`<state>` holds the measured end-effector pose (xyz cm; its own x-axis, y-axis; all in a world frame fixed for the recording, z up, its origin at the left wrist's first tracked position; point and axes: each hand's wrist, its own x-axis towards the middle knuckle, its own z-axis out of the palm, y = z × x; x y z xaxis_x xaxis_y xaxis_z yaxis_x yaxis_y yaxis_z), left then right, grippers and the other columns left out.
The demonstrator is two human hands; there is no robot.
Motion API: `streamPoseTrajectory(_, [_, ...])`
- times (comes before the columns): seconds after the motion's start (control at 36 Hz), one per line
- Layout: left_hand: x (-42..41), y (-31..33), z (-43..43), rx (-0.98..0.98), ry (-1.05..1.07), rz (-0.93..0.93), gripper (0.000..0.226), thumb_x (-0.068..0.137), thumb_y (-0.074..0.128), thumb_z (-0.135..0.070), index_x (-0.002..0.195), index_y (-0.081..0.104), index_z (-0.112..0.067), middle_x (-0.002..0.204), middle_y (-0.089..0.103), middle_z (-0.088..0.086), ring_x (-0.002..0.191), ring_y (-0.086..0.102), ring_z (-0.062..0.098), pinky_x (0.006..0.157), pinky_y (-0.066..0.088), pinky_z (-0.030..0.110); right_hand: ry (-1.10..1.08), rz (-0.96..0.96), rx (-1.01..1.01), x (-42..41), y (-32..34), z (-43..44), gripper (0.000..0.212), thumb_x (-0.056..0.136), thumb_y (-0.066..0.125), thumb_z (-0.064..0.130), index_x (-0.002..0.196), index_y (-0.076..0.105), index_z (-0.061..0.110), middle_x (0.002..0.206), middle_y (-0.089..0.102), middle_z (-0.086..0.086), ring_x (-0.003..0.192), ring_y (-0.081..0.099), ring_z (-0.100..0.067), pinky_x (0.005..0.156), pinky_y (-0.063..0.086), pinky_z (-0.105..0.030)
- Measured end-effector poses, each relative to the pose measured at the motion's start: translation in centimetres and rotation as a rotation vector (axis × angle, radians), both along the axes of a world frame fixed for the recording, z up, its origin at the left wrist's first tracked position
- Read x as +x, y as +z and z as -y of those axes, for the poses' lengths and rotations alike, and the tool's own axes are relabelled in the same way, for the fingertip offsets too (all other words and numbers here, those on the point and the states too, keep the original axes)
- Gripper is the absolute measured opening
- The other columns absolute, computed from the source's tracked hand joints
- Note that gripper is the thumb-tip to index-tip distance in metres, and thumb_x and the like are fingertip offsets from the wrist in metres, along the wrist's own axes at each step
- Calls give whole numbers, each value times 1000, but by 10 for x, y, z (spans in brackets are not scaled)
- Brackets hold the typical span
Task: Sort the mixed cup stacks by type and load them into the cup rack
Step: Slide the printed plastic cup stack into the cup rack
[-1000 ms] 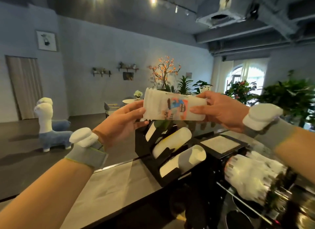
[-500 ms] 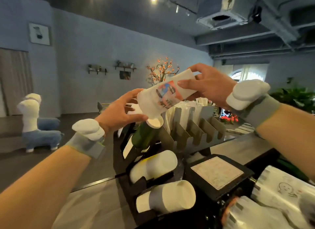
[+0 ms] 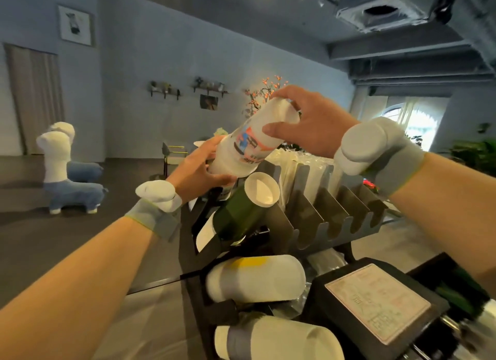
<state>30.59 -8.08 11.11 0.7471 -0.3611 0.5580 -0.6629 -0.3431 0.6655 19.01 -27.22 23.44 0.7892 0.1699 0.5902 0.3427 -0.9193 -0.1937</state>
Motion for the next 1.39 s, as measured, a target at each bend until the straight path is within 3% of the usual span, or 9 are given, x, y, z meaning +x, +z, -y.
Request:
streamPoseTrajectory(0.17, [10,-5,5,46,76,19,80,78,81,-23,146,39,-20,141,53,0,127,53,18,107,44,36,-40,-15,-124,17,-10,-4,61,86,70,41,140,45,29,134,55,3,104,51,-13,85,42,-25])
streamPoseTrajectory(0.28, [12,-16,5,91,137,44,97,75,82,-35,154,28,-18,153,42,4,138,43,23,114,38,44,-35,-34,-150,24,-17,-10,59,84,73,39,137,50,28,130,58,4,103,51,-12,86,42,-25])
streamPoseTrajectory(0.39, [7,-22,8,-29,63,13,72,91,69,-23,152,31,-24,140,50,-6,121,48,9,100,39,25,-61,-86,-226,35,-27,-17,59,85,71,38,139,49,25,132,58,0,113,56,-19,86,40,-24])
streamPoseTrajectory(0.56, [9,-37,12,-64,141,38,60,91,68,-17,145,42,-26,140,54,-3,123,52,15,107,43,36,-97,-162,-220,54,-42,-29,57,94,58,44,147,44,27,148,48,0,134,45,-19,104,33,-27])
streamPoseTrajectory(0.67, [10,-44,14,-63,147,-66,56,99,55,-29,151,35,-28,146,50,-2,127,48,14,101,40,28,-145,-192,-198,66,-49,-35,57,97,54,42,149,41,25,153,42,0,139,40,-21,107,32,-30])
streamPoseTrajectory(0.94, [-11,-42,-3,22,185,-116,52,102,44,-42,150,36,-23,149,48,4,135,46,25,109,39,38,-150,-228,-167,59,-42,-40,53,98,54,37,147,44,17,151,45,-5,136,43,-24,106,32,-30])
streamPoseTrajectory(1.08, [-42,-46,-32,34,204,-103,43,102,46,-37,139,46,-15,132,58,6,122,56,24,94,44,29,-198,-58,-58,38,-37,-55,46,95,52,33,135,55,11,136,58,-7,123,54,-25,99,42,-33])
streamPoseTrajectory(1.19, [-73,-50,-67,-57,133,-160,29,96,56,-44,118,58,-25,113,65,0,109,63,26,98,52,45,-98,48,-46,7,-40,-82,41,94,51,34,129,59,15,128,62,-1,117,56,-20,91,41,-26])
streamPoseTrajectory(1.39, [-154,-64,-140,42,126,-203,19,101,51,-28,114,57,-15,109,67,9,102,66,24,96,54,42,53,-83,-46,-69,-84,-151,32,95,53,38,116,63,17,111,65,2,96,58,-14,80,43,-26])
